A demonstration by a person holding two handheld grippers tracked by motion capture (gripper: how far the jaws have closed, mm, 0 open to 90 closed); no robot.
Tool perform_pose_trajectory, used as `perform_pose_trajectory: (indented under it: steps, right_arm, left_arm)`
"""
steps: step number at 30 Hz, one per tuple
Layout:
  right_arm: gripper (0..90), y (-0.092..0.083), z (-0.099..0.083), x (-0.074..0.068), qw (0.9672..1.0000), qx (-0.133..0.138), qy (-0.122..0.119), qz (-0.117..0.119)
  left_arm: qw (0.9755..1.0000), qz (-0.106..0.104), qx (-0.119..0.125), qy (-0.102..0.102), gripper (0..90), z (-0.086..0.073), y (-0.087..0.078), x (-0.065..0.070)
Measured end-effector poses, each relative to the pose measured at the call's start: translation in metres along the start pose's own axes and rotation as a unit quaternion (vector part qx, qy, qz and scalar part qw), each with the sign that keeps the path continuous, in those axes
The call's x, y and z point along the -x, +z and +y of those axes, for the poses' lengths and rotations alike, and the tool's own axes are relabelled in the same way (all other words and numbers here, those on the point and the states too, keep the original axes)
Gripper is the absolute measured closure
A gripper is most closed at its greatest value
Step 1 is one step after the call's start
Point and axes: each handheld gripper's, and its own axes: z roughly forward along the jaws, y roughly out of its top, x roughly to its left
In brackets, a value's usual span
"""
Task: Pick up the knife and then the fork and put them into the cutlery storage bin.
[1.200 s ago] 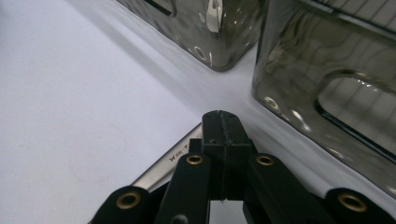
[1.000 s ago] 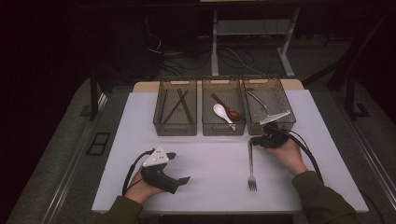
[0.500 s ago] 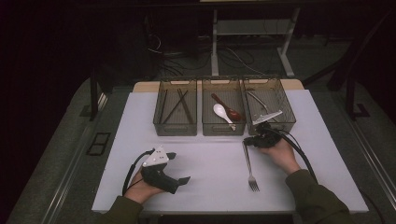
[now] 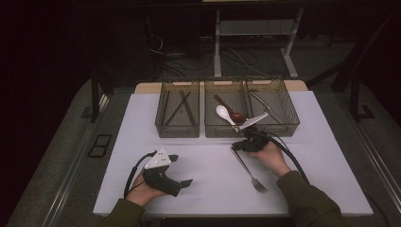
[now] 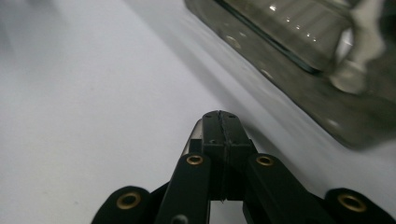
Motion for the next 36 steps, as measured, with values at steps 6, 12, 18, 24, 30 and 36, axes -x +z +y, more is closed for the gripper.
perform_pose_trajectory:
  steps: [6, 12, 18, 24, 30, 36]
  right_arm:
    - [89.3, 0.007, 0.005, -0.011, 0.9998, -0.003, -0.014, 0.009]
    - [89.2, 0.012, 0.009, -0.026, 0.9988, -0.013, -0.04, 0.026]
    - [84.3, 0.006, 0.01, -0.03, 0.9989, -0.007, -0.037, 0.029]
    - [69.1, -0.021, 0.006, -0.031, 0.999, -0.02, -0.025, 0.031]
    - [62.5, -0.039, -0.006, -0.038, 0.9977, -0.059, -0.027, 0.02]
    - [63.3, -0.049, -0.02, -0.045, 0.9953, -0.089, -0.033, 0.018]
  left_arm:
    - [1.0, -0.001, 0.001, 0.0, 0.0, 0.0, 0.0, 0.0]
    - [1.0, -0.001, 0.001, 0.0, 0.0, 0.0, 0.001, 0.001]
    - [1.0, -0.001, 0.002, 0.0, 0.0, 0.0, 0.0, 0.0]
    - [1.0, -0.001, 0.002, 0.001, 0.0, 0.0, 0.0, 0.0]
    - [1.0, -0.001, 0.001, 0.001, 0.0, 0.0, 0.0, 0.001]
    - [1.0, -0.001, 0.0, 0.002, 0.0, 0.0, 0.001, 0.001]
